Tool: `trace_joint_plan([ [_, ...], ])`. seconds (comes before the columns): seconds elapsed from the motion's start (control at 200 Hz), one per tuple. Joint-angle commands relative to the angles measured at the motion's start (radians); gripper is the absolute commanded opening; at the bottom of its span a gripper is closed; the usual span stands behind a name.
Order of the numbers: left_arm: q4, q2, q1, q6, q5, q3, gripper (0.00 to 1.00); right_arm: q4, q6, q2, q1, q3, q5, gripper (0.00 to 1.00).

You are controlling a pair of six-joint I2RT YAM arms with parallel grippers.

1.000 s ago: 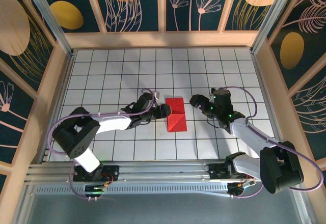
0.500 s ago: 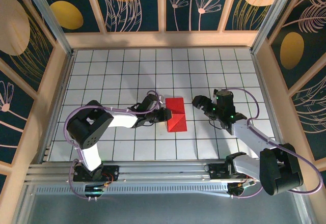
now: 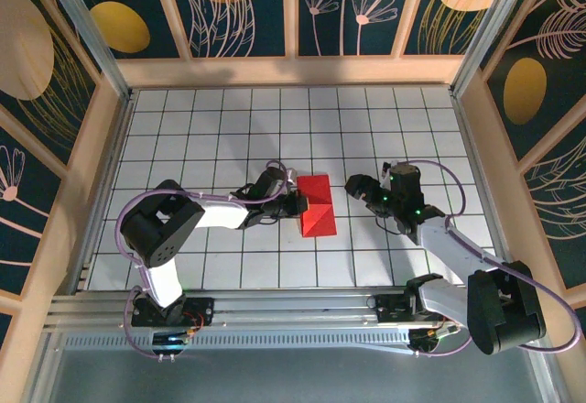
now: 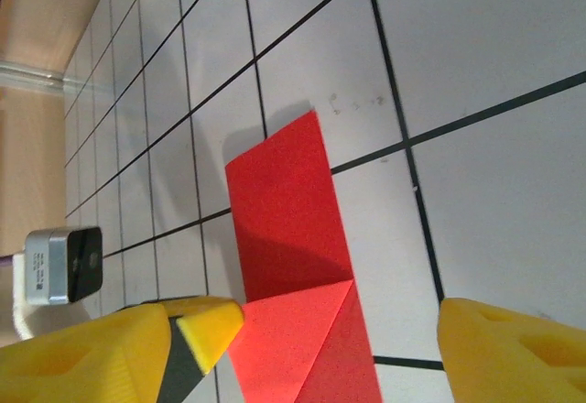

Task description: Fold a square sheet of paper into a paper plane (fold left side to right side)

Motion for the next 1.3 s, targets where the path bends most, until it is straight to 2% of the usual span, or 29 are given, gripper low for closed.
trace_joint_plan([
  [0.0,0.046,-0.083,0.003,-0.006,-0.061,-0.031,0.00,0.088,-0.003,0.012,-0.010,-0.025,-0.103,0.72],
  [0.165,0.140,-0.175,0.003,-0.056,-0.116,-0.110,0.00,0.255,0.045,0.096,0.024,-0.044,-0.202,0.65],
  [0.295,0.205,-0.212,0.003,-0.090,-0.132,-0.158,0.00,0.310,0.046,0.180,0.083,-0.012,-0.189,0.64],
  [0.581,0.220,-0.223,0.003,-0.130,-0.134,-0.181,0.00,0.516,0.115,0.353,0.155,0.014,-0.173,0.62],
  [0.981,0.218,-0.207,0.003,-0.132,-0.124,-0.178,0.00,0.650,0.176,0.533,0.186,0.079,-0.164,0.59],
  [1.291,0.211,-0.201,0.003,-0.136,-0.130,-0.183,0.00,0.710,0.202,0.603,0.190,0.090,-0.176,0.59],
])
